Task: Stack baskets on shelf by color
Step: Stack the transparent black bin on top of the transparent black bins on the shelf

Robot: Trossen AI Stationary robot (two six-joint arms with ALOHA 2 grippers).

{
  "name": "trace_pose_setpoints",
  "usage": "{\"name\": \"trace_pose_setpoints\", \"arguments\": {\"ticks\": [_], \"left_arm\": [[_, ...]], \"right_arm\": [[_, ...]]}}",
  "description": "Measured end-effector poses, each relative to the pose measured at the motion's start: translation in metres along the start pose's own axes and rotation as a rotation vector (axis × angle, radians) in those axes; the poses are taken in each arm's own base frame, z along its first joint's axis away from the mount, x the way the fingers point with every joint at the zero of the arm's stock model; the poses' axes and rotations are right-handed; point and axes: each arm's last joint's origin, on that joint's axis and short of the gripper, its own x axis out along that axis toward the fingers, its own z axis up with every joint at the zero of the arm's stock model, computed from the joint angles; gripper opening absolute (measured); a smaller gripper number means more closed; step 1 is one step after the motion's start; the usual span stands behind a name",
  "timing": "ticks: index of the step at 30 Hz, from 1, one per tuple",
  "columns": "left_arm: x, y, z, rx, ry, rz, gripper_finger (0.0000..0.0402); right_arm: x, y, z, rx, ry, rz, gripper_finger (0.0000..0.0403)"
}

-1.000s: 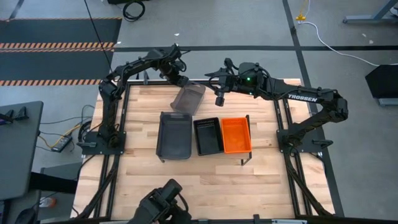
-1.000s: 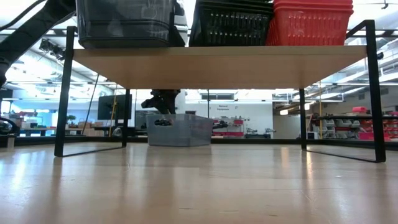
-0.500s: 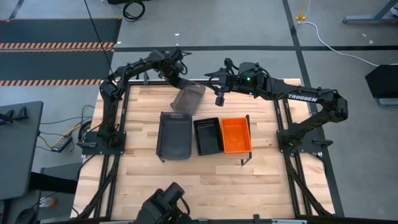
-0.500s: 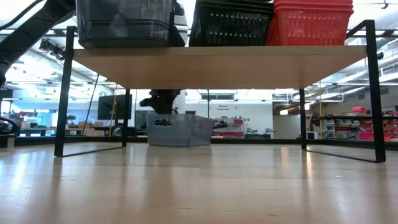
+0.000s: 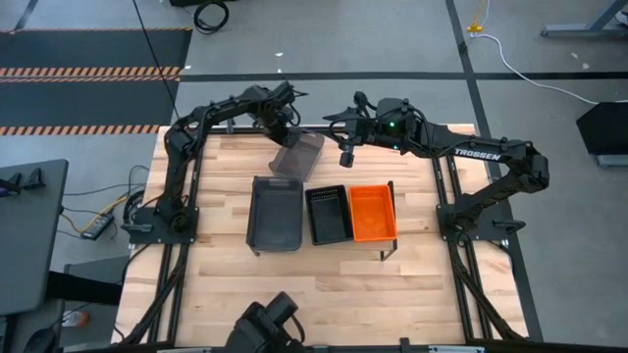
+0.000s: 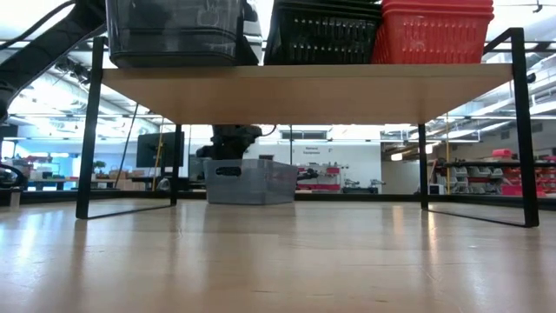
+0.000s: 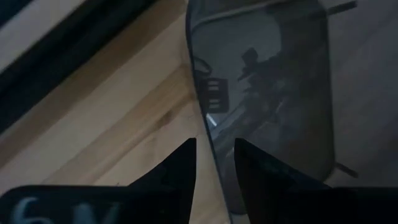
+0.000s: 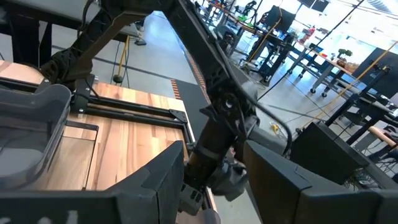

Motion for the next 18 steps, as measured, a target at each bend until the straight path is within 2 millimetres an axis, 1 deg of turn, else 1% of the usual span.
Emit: {"name": "trace_pose_setpoints", "arguments": {"ticks": [4, 7, 13, 18], "left_arm": [[0.011, 0.000, 0.000, 0.000, 0.023, -0.004, 0.0117], [0.015, -0.001, 0.001, 0.005, 0.028, 0.003, 0.0117], [0.015, 0.000, 0.000, 0.012, 0.016, 0.126, 0.0117], [0.015, 0.001, 0.000, 0.011, 0.019, 0.135, 0.0117]], "right_arm": [[0.000, 0.002, 0.001, -0.001, -0.003, 0.008, 0.0175], [0.000, 0.004, 0.002, -0.002, -0.006, 0.013, 0.0175], [0.000, 0.004, 0.002, -0.003, -0.006, 0.014, 0.0175], [0.000, 0.004, 0.002, -0.002, -0.006, 0.014, 0.0175]]}}
